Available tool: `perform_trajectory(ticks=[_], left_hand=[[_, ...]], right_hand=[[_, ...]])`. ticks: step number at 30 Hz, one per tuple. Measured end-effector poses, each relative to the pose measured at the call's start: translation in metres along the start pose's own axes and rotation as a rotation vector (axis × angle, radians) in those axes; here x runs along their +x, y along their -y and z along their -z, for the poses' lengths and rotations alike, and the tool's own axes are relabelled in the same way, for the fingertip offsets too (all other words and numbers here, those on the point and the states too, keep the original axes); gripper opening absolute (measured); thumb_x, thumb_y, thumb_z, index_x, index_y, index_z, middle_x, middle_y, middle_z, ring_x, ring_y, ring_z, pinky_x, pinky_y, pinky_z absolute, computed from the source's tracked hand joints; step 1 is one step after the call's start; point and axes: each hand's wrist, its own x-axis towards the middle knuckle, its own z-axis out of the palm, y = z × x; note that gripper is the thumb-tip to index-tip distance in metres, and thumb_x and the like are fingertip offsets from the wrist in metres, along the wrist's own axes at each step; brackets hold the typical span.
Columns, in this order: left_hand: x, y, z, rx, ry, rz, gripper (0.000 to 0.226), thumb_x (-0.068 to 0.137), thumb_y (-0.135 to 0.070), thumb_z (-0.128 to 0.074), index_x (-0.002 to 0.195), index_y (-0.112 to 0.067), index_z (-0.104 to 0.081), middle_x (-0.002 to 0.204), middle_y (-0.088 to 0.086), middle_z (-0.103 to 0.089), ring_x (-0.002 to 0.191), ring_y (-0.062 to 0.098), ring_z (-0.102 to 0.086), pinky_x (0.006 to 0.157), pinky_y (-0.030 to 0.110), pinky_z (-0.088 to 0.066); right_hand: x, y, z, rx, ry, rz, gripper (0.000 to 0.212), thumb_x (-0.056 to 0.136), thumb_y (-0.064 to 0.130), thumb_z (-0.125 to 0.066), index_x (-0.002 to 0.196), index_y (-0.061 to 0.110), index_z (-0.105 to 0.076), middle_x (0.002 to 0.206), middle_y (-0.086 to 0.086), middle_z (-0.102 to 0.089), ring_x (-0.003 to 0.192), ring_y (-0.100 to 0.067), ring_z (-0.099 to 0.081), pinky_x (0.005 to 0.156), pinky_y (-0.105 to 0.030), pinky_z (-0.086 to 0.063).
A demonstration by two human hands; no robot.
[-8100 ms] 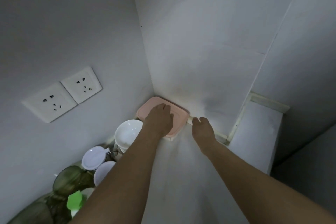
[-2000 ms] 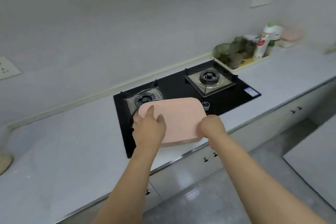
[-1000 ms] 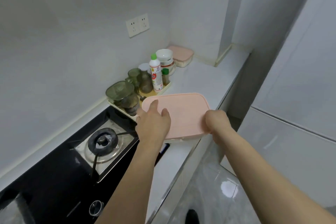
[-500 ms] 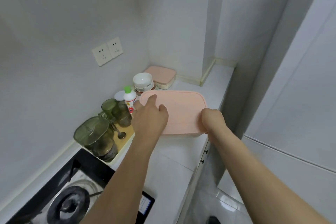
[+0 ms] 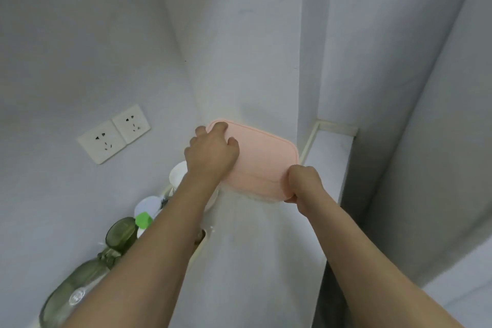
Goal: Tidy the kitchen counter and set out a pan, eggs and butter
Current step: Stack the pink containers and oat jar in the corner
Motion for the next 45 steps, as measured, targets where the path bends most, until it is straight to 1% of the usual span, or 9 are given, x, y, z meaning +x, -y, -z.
perform_trajectory(ticks=[8, 11, 16, 21, 24, 27, 30, 37, 45], left_hand=[[0.133, 0.028, -0.037, -0.014, 0.096, -0.034, 0.062, 0.09, -0.029, -0.042, 0.149, -0.036, -0.025, 0.141, 0.009, -0.042, 0.121, 0.032, -0.049, 0.097, 0.042, -0.041], [0.162, 0.042, -0.054, -0.038, 0.15, -0.002, 0.072, 0.087, -0.027, -0.047, 0.151, -0.036, -0.016, 0.141, 0.009, -0.043, 0.123, 0.033, -0.048, 0.099, 0.045, -0.042], [0.207, 0.07, -0.084, -0.015, 0.247, 0.076, 0.072, 0.086, -0.031, -0.051, 0.152, -0.028, -0.019, 0.145, 0.013, -0.039, 0.127, 0.037, -0.045, 0.104, 0.046, -0.04], [0.247, 0.09, -0.112, 0.057, 0.283, 0.105, 0.069, 0.085, -0.044, -0.052, 0.146, -0.025, -0.026, 0.14, 0.015, -0.041, 0.124, 0.04, -0.046, 0.102, 0.047, -0.041], [0.265, 0.092, -0.127, 0.126, 0.293, 0.107, 0.071, 0.084, -0.054, -0.053, 0.143, -0.027, -0.026, 0.136, 0.015, -0.04, 0.123, 0.041, -0.043, 0.101, 0.049, -0.037], [0.281, 0.098, -0.142, 0.141, 0.32, 0.121, 0.077, 0.081, -0.061, -0.056, 0.143, -0.028, -0.024, 0.137, 0.016, -0.037, 0.125, 0.042, -0.04, 0.102, 0.05, -0.035], [0.291, 0.109, -0.159, 0.136, 0.349, 0.158, 0.086, 0.077, -0.066, -0.058, 0.145, -0.028, -0.02, 0.141, 0.017, -0.034, 0.127, 0.042, -0.037, 0.104, 0.051, -0.034], [0.287, 0.127, -0.184, 0.169, 0.348, 0.162, 0.088, 0.083, -0.072, -0.044, 0.152, -0.031, -0.009, 0.154, 0.018, -0.02, 0.139, 0.04, -0.023, 0.113, 0.051, -0.021], [0.267, 0.125, -0.198, 0.278, 0.316, 0.098, 0.079, 0.093, -0.068, -0.021, 0.154, -0.022, 0.001, 0.16, 0.018, 0.005, 0.147, 0.036, 0.003, 0.119, 0.048, 0.004]], right_hand=[[0.087, 0.027, -0.059, 0.032, 0.073, -0.079, 0.011, 0.084, -0.003, -0.037, 0.08, 0.004, -0.045, 0.078, -0.013, -0.055, 0.093, -0.042, -0.064, 0.085, -0.05, -0.055], [0.112, 0.027, -0.081, 0.03, 0.078, -0.105, 0.013, 0.086, -0.002, -0.038, 0.094, 0.004, -0.046, 0.094, -0.017, -0.059, 0.094, -0.04, -0.063, 0.084, -0.047, -0.056], [0.147, 0.023, -0.116, -0.036, 0.099, -0.081, 0.026, 0.083, 0.0, -0.037, 0.105, 0.003, -0.052, 0.089, -0.014, -0.06, 0.084, -0.036, -0.065, 0.07, -0.037, -0.056], [0.176, 0.026, -0.141, -0.102, 0.122, -0.075, 0.014, 0.083, -0.001, -0.036, 0.077, 0.008, -0.046, 0.073, -0.011, -0.057, 0.069, -0.032, -0.063, 0.063, -0.032, -0.047], [0.197, 0.023, -0.153, -0.077, 0.162, -0.075, 0.019, 0.089, 0.002, -0.044, 0.073, 0.011, -0.046, 0.084, -0.012, -0.057, 0.075, -0.029, -0.062, 0.068, -0.034, -0.055], [0.216, 0.02, -0.165, -0.092, 0.144, -0.08, 0.012, 0.085, -0.001, -0.043, 0.083, 0.003, -0.054, 0.08, -0.015, -0.061, 0.073, -0.033, -0.067, 0.068, -0.034, -0.055], [0.228, 0.018, -0.174, -0.132, 0.141, -0.073, 0.026, 0.078, -0.001, -0.039, 0.097, -0.004, -0.058, 0.072, -0.017, -0.065, 0.07, -0.035, -0.07, 0.077, -0.041, -0.059], [0.239, 0.007, -0.188, -0.204, 0.177, -0.005, 0.009, 0.08, 0.009, -0.049, 0.083, 0.004, -0.056, 0.086, -0.015, -0.069, 0.075, -0.033, -0.07, 0.076, -0.047, -0.059], [0.242, 0.006, -0.185, -0.28, 0.207, 0.005, 0.018, 0.08, 0.012, -0.051, 0.095, 0.0, -0.054, 0.094, -0.019, -0.066, 0.086, -0.036, -0.068, 0.081, -0.049, -0.057]])
